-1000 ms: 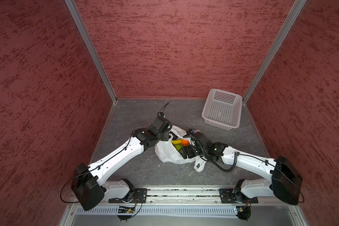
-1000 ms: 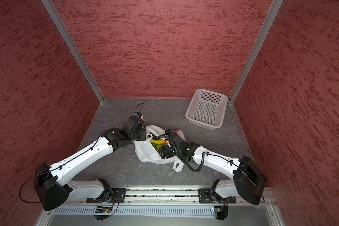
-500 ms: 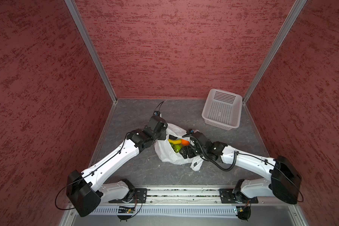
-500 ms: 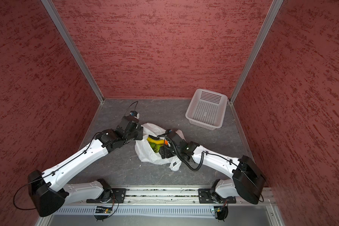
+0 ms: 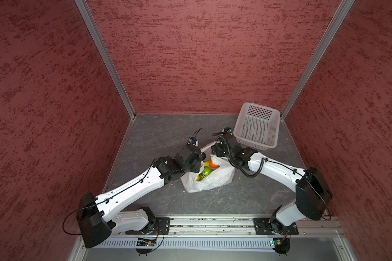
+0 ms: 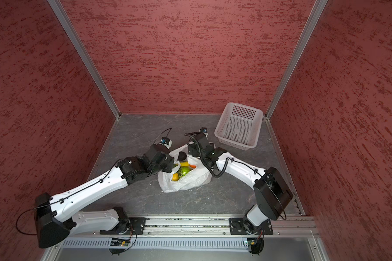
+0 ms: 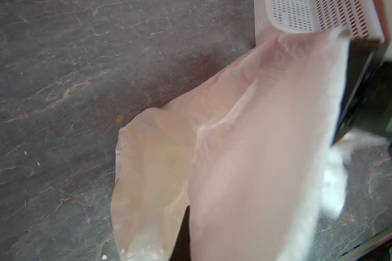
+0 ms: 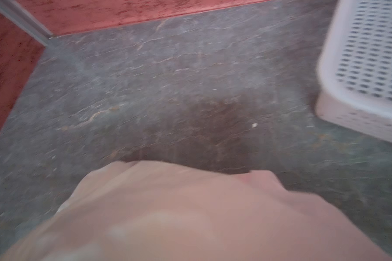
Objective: Untie the knot of the plastic bag and take out the fruit
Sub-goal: Untie the plastic bag at the center of the table.
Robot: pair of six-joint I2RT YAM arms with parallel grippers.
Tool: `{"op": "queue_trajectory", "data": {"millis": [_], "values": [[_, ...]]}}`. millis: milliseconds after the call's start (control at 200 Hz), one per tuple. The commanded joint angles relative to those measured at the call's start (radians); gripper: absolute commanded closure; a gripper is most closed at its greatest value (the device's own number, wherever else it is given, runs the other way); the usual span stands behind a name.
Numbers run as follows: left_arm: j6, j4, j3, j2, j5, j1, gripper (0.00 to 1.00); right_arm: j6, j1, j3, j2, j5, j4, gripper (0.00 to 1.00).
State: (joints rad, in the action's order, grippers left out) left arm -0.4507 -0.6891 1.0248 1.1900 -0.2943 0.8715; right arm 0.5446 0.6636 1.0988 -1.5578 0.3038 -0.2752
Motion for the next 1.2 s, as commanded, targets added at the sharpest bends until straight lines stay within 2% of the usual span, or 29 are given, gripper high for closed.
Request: {"op": "queue_trajectory", "data": {"millis": [0, 100, 215, 391, 506, 781, 877, 1047, 1122, 1197], "values": [[-0.061, -0.050, -0.019, -0.039, -0.081, 0.015, 1.00, -0.010, -0.102, 0.012, 0.016, 0.111, -0.022, 0.02], [-0.061, -0.035, -0.004, -0.044, -0.101, 0.021, 1.00, -0.081, -0.127, 0.004, 0.037, 0.040, -0.035, 0.02], [-0.040, -0.002, 0.049, -0.034, -0.110, 0.025, 1.00, -0.138, -0.125, 0.007, 0.081, -0.157, -0.083, 0.02], [-0.022, 0.033, 0.089, -0.031, -0.116, 0.046, 1.00, -0.129, -0.093, -0.031, 0.205, -0.377, -0.143, 0.02], [-0.033, 0.039, 0.073, -0.043, -0.114, 0.061, 1.00, -0.107, -0.046, -0.051, 0.237, -0.447, -0.160, 0.02], [-0.062, 0.045, 0.006, -0.083, -0.131, 0.065, 1.00, -0.077, 0.074, -0.066, 0.208, -0.477, -0.151, 0.02], [-0.064, 0.039, -0.005, -0.093, -0.146, 0.065, 1.00, -0.083, 0.110, -0.055, 0.192, -0.429, -0.157, 0.02], [-0.070, 0.058, -0.039, -0.118, -0.158, 0.065, 1.00, -0.101, 0.111, -0.056, 0.110, -0.443, -0.107, 0.02], [-0.073, 0.075, -0.055, -0.131, -0.168, 0.063, 1.00, -0.137, 0.111, -0.032, 0.015, -0.397, -0.142, 0.02], [-0.076, 0.080, -0.065, -0.140, -0.179, 0.053, 1.00, -0.151, 0.111, -0.034, -0.018, -0.328, -0.207, 0.03]]}}
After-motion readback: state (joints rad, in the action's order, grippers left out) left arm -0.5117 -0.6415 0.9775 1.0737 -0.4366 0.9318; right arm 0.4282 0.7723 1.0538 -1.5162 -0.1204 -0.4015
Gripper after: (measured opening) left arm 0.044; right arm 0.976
